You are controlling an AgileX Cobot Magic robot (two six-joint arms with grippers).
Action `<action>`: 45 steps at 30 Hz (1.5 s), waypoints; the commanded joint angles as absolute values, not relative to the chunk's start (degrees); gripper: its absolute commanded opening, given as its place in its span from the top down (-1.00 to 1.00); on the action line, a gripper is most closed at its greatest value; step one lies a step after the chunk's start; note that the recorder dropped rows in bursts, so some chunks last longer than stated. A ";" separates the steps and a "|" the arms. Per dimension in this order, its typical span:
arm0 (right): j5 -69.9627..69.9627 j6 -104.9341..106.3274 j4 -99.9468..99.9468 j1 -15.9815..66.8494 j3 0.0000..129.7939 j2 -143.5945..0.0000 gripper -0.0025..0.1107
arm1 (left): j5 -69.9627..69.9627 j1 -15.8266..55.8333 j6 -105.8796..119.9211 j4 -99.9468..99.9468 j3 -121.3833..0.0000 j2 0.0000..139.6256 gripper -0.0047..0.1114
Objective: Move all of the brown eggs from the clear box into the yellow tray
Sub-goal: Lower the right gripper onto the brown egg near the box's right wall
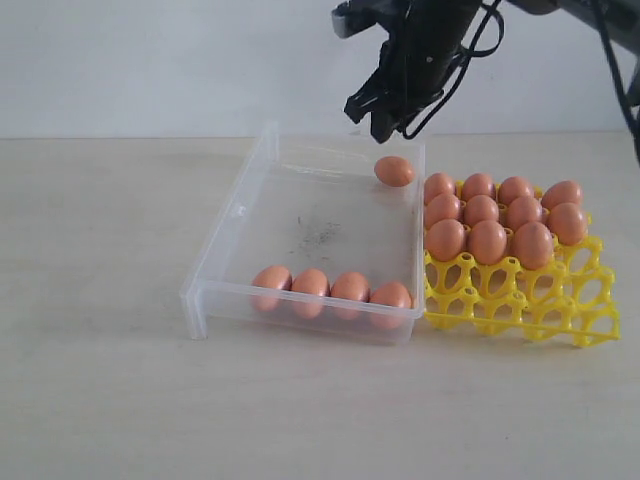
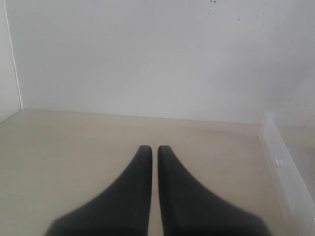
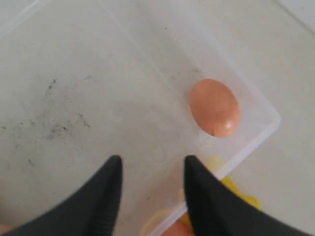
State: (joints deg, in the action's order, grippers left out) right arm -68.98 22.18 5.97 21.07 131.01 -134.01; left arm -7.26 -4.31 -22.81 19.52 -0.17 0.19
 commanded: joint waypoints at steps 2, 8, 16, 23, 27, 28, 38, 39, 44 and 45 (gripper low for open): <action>-62.66 19.13 0.38 20.57 131.62 -139.10 -0.09 | -7.38 -3.99 -22.86 19.42 0.00 0.00 0.85; -57.64 18.54 -1.85 20.57 131.62 -143.61 -0.09 | -7.38 -3.99 -22.86 19.42 0.00 0.00 0.85; -49.37 19.23 -1.85 20.57 132.20 -144.66 -0.07 | -7.38 -3.99 -22.86 19.42 0.00 0.00 0.85; -50.09 18.72 -1.85 20.57 132.20 -144.66 0.13 | -7.38 -3.99 -22.86 19.42 0.00 0.00 0.85; -53.34 15.66 -1.85 20.57 132.20 -144.66 0.13 | -7.38 -3.99 -22.86 19.42 0.00 0.00 0.85; -53.07 14.56 -1.85 20.57 132.20 -144.39 0.13 | -7.38 -3.99 -22.86 19.42 0.00 0.00 0.85; -57.26 3.23 -2.21 20.57 132.20 -143.37 -0.40 | -7.38 -3.99 -22.86 19.42 0.00 0.00 0.85; -57.65 0.31 -2.35 20.57 132.20 -143.37 -0.42 | -7.38 -3.99 -22.86 19.42 0.00 0.00 0.85; -53.79 -9.84 -2.45 20.51 132.20 -143.79 -0.30 | -7.38 -3.99 -22.86 19.42 0.00 0.00 0.85; -53.10 -12.71 -2.59 20.51 132.20 -144.18 -0.30 | -7.38 -3.99 -22.86 19.42 0.00 0.00 0.85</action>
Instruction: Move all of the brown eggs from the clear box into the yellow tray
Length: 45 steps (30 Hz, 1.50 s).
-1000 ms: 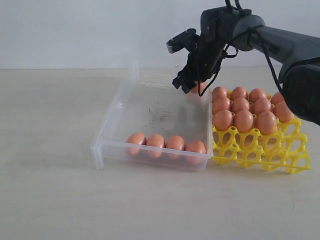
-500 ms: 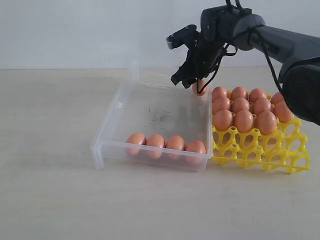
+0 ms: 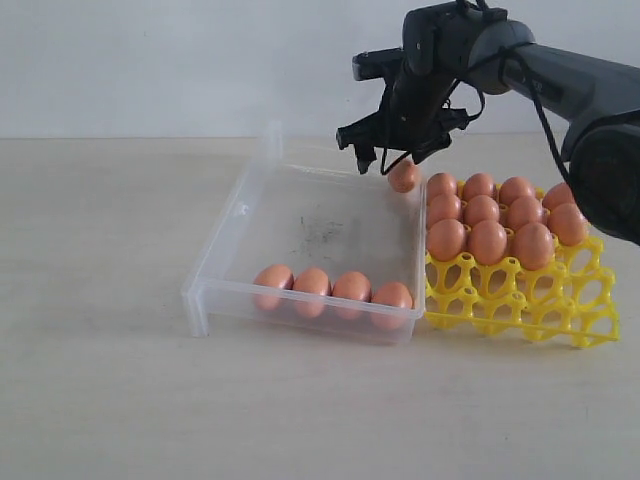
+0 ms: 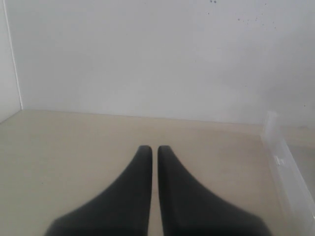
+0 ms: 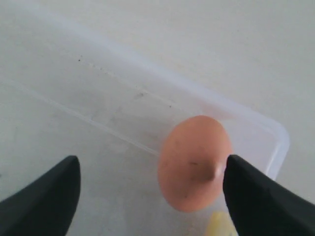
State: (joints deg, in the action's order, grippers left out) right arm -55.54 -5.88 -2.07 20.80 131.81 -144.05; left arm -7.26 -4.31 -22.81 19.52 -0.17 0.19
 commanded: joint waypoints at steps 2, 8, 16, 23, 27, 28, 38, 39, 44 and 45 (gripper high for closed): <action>-52.12 -14.94 -2.84 20.31 132.20 -145.56 -0.30 | -7.38 -3.99 -22.86 19.42 0.00 0.00 0.85; -51.01 -15.07 -2.97 19.88 132.20 -147.88 -0.25 | -7.38 -3.99 -22.86 19.42 0.00 0.00 0.85; -49.80 -10.92 -2.63 19.88 132.20 -148.01 -0.07 | -7.38 -3.99 -22.86 19.42 0.00 0.00 0.85; -51.84 -9.02 1.15 19.88 132.20 -148.01 -0.18 | -7.38 -3.99 -22.86 19.42 0.00 0.00 0.85; -50.32 -9.66 4.66 19.88 132.20 -148.01 -0.13 | -7.38 -3.99 -22.86 19.42 0.00 0.00 0.85; -50.85 -9.54 4.91 19.98 132.20 -148.01 -0.14 | -7.38 -3.99 -22.86 19.42 0.00 0.00 0.85; -57.26 -13.45 2.47 19.98 132.20 -147.90 -0.14 | -7.38 -3.99 -22.86 19.42 0.00 0.00 0.85; -57.98 -14.69 1.94 19.98 132.20 -147.90 -0.14 | -7.38 -3.99 -22.86 19.42 0.00 0.00 0.85; -61.55 -19.71 2.46 19.98 132.20 -147.90 -0.14 | -7.38 -3.99 -22.86 19.42 0.00 0.00 0.85; -61.65 -20.67 2.46 19.98 132.20 -147.90 -0.14 | -7.38 -3.99 -22.86 19.42 0.00 0.00 0.85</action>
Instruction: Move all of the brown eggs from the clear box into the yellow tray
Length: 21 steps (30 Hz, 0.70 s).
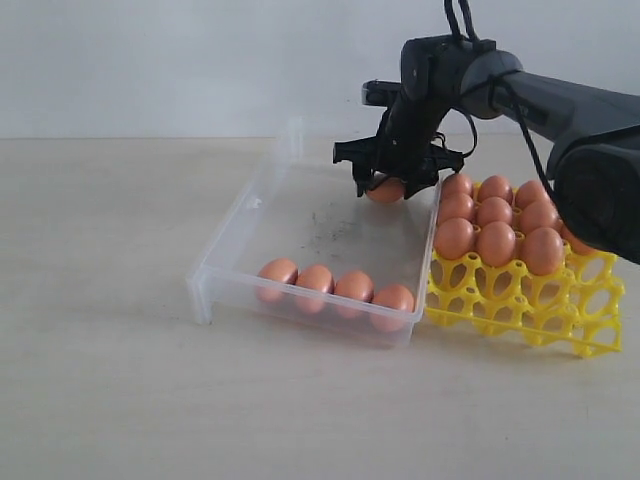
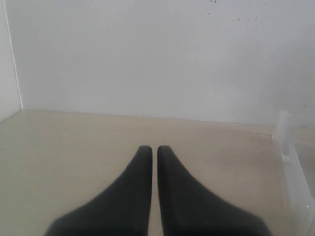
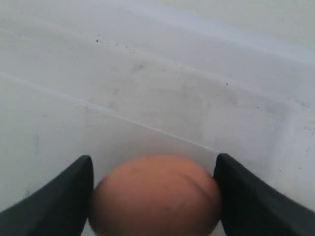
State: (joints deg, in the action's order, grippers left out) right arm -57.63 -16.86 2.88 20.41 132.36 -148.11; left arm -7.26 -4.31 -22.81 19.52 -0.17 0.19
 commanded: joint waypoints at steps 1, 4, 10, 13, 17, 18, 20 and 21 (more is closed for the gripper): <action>-61.65 -21.41 2.46 19.98 132.20 -147.90 -0.14 | -7.38 -3.99 -22.86 19.42 0.00 0.00 0.85; -61.05 -23.33 2.57 19.98 132.20 -147.90 -0.14 | -7.38 -3.99 -22.86 19.42 0.00 0.00 0.85; -57.42 -17.96 4.63 20.11 132.20 -147.90 -0.14 | -7.38 -3.99 -22.86 19.42 0.00 0.00 0.85; -56.81 -15.86 4.63 20.20 132.20 -147.90 -0.14 | -7.38 -3.99 -22.86 19.42 0.00 0.00 0.85; -53.20 -13.99 4.63 20.32 132.20 -147.81 -0.14 | -7.38 -3.99 -22.86 19.42 0.00 0.00 0.85; -52.30 -12.36 4.63 20.43 132.20 -147.81 -0.14 | -7.38 -3.99 -22.86 19.42 0.00 0.00 0.85; -51.45 -8.86 4.63 20.66 132.20 -147.81 -0.14 | -7.38 -3.99 -22.86 19.42 0.00 0.00 0.85; -52.23 -9.04 4.63 20.77 132.20 -147.81 -0.14 | -7.38 -3.99 -22.86 19.42 0.00 0.00 0.85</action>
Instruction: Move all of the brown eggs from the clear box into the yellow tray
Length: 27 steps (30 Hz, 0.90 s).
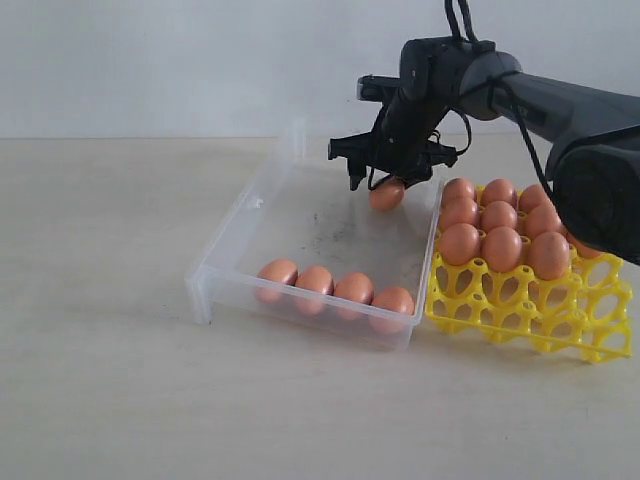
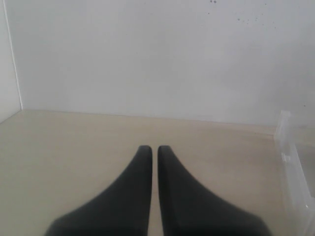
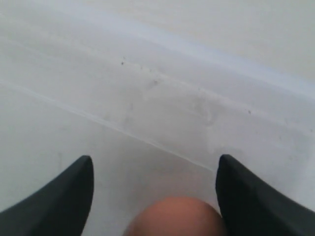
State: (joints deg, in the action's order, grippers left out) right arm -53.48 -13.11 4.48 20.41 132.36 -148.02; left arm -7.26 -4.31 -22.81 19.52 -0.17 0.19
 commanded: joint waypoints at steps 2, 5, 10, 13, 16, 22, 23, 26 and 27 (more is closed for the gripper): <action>-54.63 -11.94 4.20 20.77 132.20 -147.81 -0.14 | -7.38 -3.99 -22.86 19.42 0.00 0.00 0.85; -59.04 -17.40 2.20 20.66 132.20 -147.56 -0.14 | -7.38 -3.99 -22.86 19.42 0.00 0.00 0.85; -64.05 -23.04 -2.08 20.56 132.20 -145.97 -0.14 | -7.38 -3.99 -22.86 19.42 0.00 0.00 0.85; -67.49 -25.68 -2.08 20.56 132.20 -144.66 -0.14 | -7.38 -3.99 -22.86 19.42 0.00 0.00 0.85; -69.96 -28.81 -2.08 20.66 132.20 -143.79 -0.14 | -7.38 -3.99 -22.86 19.42 0.00 0.00 0.85; -68.38 -28.95 10.07 20.79 132.20 -143.79 -0.14 | -7.38 -3.99 -22.86 19.42 0.00 0.00 0.85; -68.12 -28.54 10.89 21.09 132.20 -143.79 -0.14 | -7.38 -3.99 -22.86 19.42 0.00 0.00 0.85; -68.35 -28.39 9.68 22.61 132.20 -143.79 -0.14 | -7.38 -3.99 -22.86 19.42 0.00 0.00 0.85; -68.23 -28.39 9.54 23.31 132.20 -143.94 -0.14 | -7.38 -3.99 -22.86 19.42 0.00 0.00 0.85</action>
State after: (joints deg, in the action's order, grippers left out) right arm -68.44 -28.97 9.98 22.31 132.36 -144.68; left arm -7.26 -4.31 -22.81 19.52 -0.17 0.19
